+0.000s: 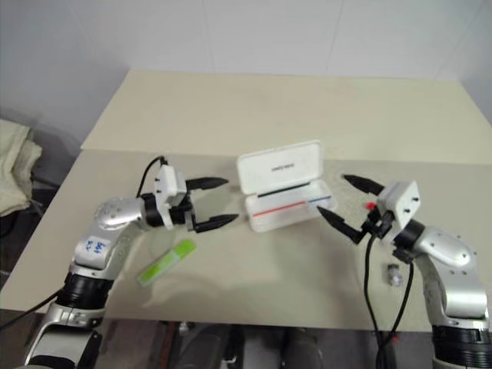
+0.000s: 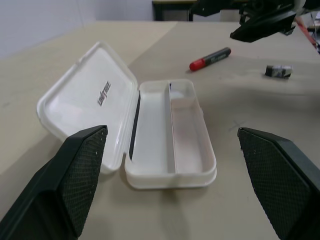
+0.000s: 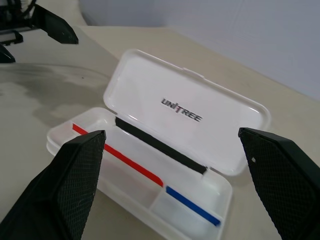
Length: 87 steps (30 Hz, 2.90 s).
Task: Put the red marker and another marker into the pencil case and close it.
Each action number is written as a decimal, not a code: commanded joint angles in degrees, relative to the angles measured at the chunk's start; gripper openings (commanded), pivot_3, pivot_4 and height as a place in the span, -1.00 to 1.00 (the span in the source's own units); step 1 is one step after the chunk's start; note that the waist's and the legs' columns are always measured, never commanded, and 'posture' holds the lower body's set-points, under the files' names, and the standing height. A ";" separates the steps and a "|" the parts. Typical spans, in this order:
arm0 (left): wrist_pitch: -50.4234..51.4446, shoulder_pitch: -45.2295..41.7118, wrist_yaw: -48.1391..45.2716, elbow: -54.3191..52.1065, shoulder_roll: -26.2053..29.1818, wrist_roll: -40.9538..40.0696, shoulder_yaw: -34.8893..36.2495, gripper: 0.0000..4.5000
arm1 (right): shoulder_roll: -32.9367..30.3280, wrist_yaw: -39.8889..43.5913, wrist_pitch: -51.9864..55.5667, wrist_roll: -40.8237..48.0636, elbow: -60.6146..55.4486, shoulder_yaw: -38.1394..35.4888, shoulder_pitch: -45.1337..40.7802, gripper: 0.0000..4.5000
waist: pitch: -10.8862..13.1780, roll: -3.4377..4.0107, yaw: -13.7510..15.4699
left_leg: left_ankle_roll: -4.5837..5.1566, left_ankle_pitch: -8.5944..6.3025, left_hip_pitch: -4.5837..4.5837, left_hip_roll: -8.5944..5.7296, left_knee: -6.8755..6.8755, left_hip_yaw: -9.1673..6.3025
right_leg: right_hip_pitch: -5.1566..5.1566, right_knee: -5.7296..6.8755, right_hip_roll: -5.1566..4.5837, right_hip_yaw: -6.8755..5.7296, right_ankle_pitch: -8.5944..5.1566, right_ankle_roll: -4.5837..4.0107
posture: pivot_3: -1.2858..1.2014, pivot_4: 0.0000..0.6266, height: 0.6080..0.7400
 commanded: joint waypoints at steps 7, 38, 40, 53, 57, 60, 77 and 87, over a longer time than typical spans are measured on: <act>-0.66 -0.95 -1.74 1.06 -0.09 1.19 -1.11 0.98 | 0.22 -0.07 -0.62 0.88 -2.15 0.44 -0.35 1.00 | 0.00 0.00 0.15 | 0.07 -0.07 -0.02 -0.01 0.00 0.05 | 0.01 -0.11 0.01 0.02 0.01 0.02 | 0.03 -0.52 1.00; -0.02 -11.84 -8.33 8.12 -3.53 10.47 -13.37 0.14 | -10.76 11.45 5.04 4.80 0.44 -2.41 -2.78 1.00 | 0.00 0.00 0.16 | 0.34 -0.15 -0.12 0.01 0.20 0.22 | 0.06 -0.38 0.05 0.14 0.26 0.31 | 0.03 -0.52 1.00; 0.14 -12.52 -8.45 8.86 -4.18 11.02 -14.05 0.14 | -11.20 11.49 5.44 5.02 0.17 -2.89 -2.31 1.00 | 0.00 -0.01 0.14 | 0.39 -0.12 -0.13 0.01 0.21 0.21 | 0.06 -0.42 0.05 0.13 0.26 0.31 | 0.03 -0.52 1.00; 0.66 -20.69 -8.21 21.05 -8.10 20.88 -20.91 0.14 | -11.06 6.21 10.74 7.82 -11.34 -9.01 7.53 1.00 | 0.00 0.00 0.95 | 0.47 -0.39 -0.40 0.04 0.75 0.19 | 0.06 -0.56 -0.07 0.16 0.46 0.49 | 0.03 -0.52 1.00; 1.41 -22.60 -8.73 23.40 -9.57 21.99 -21.61 0.14 | -9.77 3.95 10.82 8.21 -14.00 -10.20 10.41 1.00 | 0.00 0.00 1.36 | 0.51 -0.44 -0.50 0.07 0.90 0.18 | 0.04 -0.57 -0.14 0.16 0.51 0.52 | 0.03 -0.52 1.00; 1.58 -24.69 -8.97 25.49 -10.93 22.68 -22.34 0.14 | -9.02 2.89 10.70 8.27 -15.14 -10.53 11.35 1.00 | 0.00 0.00 1.63 | 0.55 -0.45 -0.58 0.07 0.99 0.19 | 0.03 -0.61 -0.10 0.15 0.61 0.54 | 0.03 -0.52 1.00; 7.91 -27.26 -15.52 25.51 -12.94 26.95 -28.24 0.14 | -7.61 0.36 9.30 7.52 -15.86 -10.41 11.70 1.00 | -0.02 0.03 1.55 | 0.87 -0.55 -0.85 0.08 1.11 0.23 | -0.02 -0.99 0.14 0.15 0.84 0.66 | 0.03 -0.52 1.00; 9.36 -25.73 -12.94 27.79 -12.97 30.24 -30.17 -0.02 | -7.34 -0.33 8.79 7.54 -16.05 -9.97 11.76 1.00 | -0.05 0.04 1.54 | 0.88 -0.56 -0.81 0.10 1.14 0.23 | 0.02 -1.00 0.17 0.18 0.84 0.66 | 0.03 -0.52 1.00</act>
